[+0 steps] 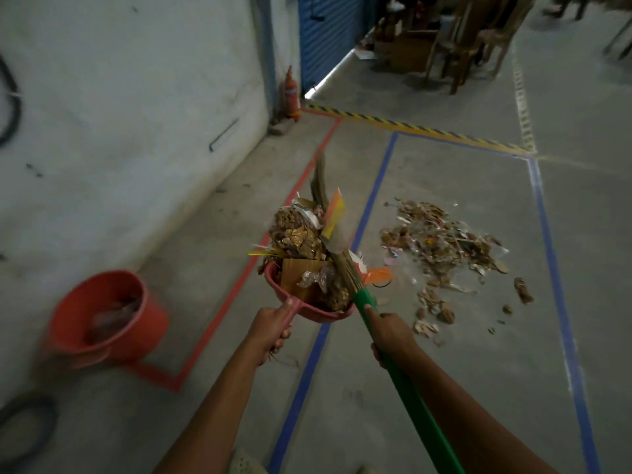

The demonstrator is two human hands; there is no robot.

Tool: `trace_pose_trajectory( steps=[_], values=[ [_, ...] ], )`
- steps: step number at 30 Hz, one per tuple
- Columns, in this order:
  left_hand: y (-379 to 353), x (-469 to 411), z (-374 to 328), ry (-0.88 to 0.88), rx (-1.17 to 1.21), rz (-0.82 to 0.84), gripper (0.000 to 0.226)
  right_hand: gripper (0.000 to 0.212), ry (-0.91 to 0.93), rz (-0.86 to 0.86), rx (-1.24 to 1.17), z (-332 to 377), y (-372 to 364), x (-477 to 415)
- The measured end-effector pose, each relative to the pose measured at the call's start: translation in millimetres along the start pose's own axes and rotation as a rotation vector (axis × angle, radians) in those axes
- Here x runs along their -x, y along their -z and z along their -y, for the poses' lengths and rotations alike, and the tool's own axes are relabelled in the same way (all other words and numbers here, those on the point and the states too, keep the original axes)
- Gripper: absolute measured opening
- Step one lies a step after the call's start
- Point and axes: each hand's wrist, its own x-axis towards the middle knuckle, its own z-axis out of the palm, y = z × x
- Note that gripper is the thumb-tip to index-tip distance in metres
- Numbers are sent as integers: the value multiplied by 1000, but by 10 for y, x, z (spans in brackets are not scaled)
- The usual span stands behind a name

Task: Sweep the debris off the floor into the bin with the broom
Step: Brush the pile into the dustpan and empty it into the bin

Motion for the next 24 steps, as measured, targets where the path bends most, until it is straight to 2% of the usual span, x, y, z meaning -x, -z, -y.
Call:
trace_pose_trajectory(
  steps=[8, 15, 21, 24],
  values=[
    [1602, 15, 422, -9, 117, -158, 40, 54, 128, 119, 134, 1007, -1346, 114],
    [2939, 28, 824, 37, 172, -314, 46, 50, 182, 215, 210, 1793, -2585, 216],
    [3773, 59, 1157, 47, 249, -417, 34, 50, 279, 311, 301, 2374, -3353, 246],
    [4076, -18, 1294, 64, 310, -465, 38, 50, 322, 361, 362, 2652, -3692, 194]
  ],
)
